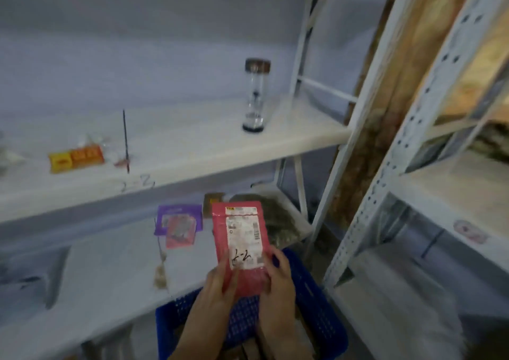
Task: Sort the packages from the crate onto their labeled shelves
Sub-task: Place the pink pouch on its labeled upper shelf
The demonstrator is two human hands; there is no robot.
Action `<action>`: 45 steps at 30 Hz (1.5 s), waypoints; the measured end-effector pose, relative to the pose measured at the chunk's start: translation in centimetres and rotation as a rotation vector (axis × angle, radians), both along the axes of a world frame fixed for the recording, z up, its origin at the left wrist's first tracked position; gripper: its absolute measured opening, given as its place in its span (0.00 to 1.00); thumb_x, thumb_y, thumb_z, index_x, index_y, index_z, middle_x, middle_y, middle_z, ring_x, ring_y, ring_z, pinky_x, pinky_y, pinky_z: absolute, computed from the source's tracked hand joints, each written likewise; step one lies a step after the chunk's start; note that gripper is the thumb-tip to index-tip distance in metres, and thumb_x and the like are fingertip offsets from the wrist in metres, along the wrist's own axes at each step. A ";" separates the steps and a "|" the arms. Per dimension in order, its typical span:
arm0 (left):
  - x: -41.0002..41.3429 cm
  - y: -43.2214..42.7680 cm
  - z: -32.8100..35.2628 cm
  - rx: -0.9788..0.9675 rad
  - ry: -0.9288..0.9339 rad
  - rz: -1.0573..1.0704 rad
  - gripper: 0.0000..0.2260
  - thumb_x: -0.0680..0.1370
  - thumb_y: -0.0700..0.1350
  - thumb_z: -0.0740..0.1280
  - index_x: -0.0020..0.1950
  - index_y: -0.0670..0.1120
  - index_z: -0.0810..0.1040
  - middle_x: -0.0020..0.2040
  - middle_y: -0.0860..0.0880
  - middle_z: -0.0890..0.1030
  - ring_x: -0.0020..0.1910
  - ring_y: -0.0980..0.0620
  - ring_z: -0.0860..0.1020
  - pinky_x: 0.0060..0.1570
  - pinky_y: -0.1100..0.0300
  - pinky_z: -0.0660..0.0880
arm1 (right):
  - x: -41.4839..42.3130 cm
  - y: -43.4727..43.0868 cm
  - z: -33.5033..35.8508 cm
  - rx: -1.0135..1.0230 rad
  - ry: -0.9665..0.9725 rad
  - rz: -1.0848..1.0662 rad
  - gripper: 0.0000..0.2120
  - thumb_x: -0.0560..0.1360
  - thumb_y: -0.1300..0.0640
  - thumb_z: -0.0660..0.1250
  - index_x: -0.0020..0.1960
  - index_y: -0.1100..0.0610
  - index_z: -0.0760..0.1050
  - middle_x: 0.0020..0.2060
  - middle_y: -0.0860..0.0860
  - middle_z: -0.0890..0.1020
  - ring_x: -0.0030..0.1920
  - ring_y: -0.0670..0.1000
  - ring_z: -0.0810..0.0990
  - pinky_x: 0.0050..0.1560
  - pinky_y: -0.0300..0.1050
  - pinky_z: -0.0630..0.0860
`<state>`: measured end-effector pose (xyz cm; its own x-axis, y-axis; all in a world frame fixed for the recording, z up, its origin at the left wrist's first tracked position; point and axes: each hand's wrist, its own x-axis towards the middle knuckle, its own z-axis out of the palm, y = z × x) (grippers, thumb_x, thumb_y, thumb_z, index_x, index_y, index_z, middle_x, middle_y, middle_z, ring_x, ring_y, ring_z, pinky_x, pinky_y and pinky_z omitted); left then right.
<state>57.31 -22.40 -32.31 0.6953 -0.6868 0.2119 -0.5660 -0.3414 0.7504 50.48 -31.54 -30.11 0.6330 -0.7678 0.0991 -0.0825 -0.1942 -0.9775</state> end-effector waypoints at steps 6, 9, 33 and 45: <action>-0.1 -0.7 19.4 0.072 -0.306 -0.197 0.49 0.65 0.45 0.78 0.77 0.53 0.50 0.75 0.51 0.60 0.65 0.49 0.73 0.47 0.63 0.79 | -3.9 -1.8 19.0 -0.451 -0.054 0.013 0.19 0.78 0.58 0.63 0.68 0.51 0.70 0.71 0.49 0.68 0.68 0.47 0.69 0.60 0.35 0.72; -1.3 -0.5 28.6 -0.123 -0.467 -0.135 0.26 0.79 0.57 0.58 0.74 0.63 0.49 0.74 0.59 0.56 0.71 0.59 0.62 0.66 0.60 0.68 | -5.8 -2.9 26.4 -0.829 0.073 0.046 0.27 0.79 0.48 0.56 0.75 0.43 0.50 0.73 0.37 0.53 0.72 0.36 0.50 0.70 0.28 0.49; -18.7 -2.7 70.1 -0.794 -1.420 -0.305 0.36 0.61 0.25 0.70 0.69 0.37 0.67 0.71 0.34 0.64 0.67 0.35 0.68 0.47 0.48 0.78 | -30.2 1.9 66.9 -1.782 0.197 -0.898 0.25 0.66 0.75 0.71 0.63 0.66 0.75 0.64 0.61 0.76 0.66 0.60 0.72 0.62 0.52 0.74; -24.4 -10.6 76.1 -0.936 -1.433 -0.244 0.44 0.55 0.26 0.76 0.70 0.41 0.69 0.70 0.37 0.67 0.65 0.38 0.71 0.34 0.55 0.79 | -37.2 -3.7 73.3 -1.955 0.397 -1.049 0.24 0.67 0.71 0.71 0.63 0.66 0.75 0.63 0.62 0.76 0.66 0.60 0.73 0.65 0.50 0.68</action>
